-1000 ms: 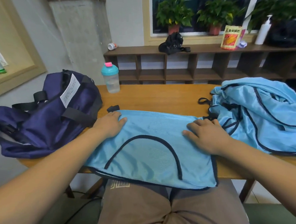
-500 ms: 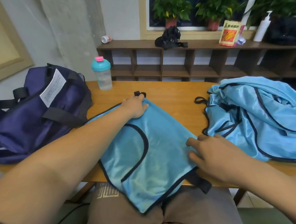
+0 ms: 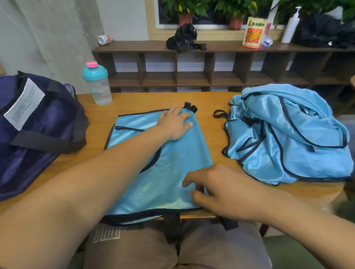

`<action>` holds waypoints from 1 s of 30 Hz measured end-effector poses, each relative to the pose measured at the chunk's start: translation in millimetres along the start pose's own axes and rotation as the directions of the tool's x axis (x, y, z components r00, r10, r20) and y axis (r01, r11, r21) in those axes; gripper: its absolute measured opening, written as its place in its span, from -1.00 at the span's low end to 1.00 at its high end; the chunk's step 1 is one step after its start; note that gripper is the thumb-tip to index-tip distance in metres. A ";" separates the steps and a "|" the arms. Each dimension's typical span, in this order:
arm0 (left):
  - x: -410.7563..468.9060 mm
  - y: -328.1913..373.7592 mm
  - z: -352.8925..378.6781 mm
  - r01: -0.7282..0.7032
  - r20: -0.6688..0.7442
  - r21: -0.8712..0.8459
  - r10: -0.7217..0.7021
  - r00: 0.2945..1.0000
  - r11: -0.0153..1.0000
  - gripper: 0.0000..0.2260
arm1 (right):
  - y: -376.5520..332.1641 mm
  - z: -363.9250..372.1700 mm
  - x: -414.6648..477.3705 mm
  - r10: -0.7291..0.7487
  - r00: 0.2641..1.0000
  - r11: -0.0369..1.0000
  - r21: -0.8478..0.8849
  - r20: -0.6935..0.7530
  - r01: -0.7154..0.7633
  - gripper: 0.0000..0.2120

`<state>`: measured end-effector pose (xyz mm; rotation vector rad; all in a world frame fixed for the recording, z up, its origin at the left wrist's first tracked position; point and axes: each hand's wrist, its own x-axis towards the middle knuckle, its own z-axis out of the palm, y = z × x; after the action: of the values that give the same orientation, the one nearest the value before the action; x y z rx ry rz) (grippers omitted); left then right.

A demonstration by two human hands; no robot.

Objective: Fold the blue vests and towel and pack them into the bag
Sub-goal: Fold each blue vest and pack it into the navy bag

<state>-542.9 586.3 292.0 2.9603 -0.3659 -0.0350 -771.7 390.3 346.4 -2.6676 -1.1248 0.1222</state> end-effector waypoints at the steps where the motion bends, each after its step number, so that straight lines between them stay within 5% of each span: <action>1: -5.7 0.0 -3.2 -0.017 -0.019 -0.013 0.016 1.000 1.000 -0.49 | 4.0 0.2 -0.3 -0.023 0.999 0.999 0.028 -0.039 0.024 -0.72; 10: -121.6 -25.2 -32.1 -0.208 -0.080 -0.149 0.198 0.977 0.967 -0.72 | 31.4 12.3 -13.7 -0.158 0.984 0.977 0.131 -0.080 0.167 -0.86; 20: -277.7 -22.7 -37.9 -0.297 0.009 -0.232 0.308 0.951 0.926 -0.86 | 16.4 20.2 -25.9 -0.216 0.976 0.967 -0.137 0.000 0.214 -0.57; 27: -323.6 -30.9 -22.8 -0.297 0.064 -0.004 0.296 0.953 0.955 -0.50 | 0.1 35.7 -32.3 -0.188 0.982 0.944 -0.281 -0.034 0.171 -0.65; 30: -330.5 -31.1 -14.4 -0.316 0.022 0.104 0.316 0.949 0.943 -0.58 | -6.8 41.2 -37.4 -0.208 0.976 0.934 -0.308 -0.063 0.179 -0.67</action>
<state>-855.3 698.9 302.5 2.9638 -0.8646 0.0156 -809.6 376.0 307.7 -2.7599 -1.4707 -0.2284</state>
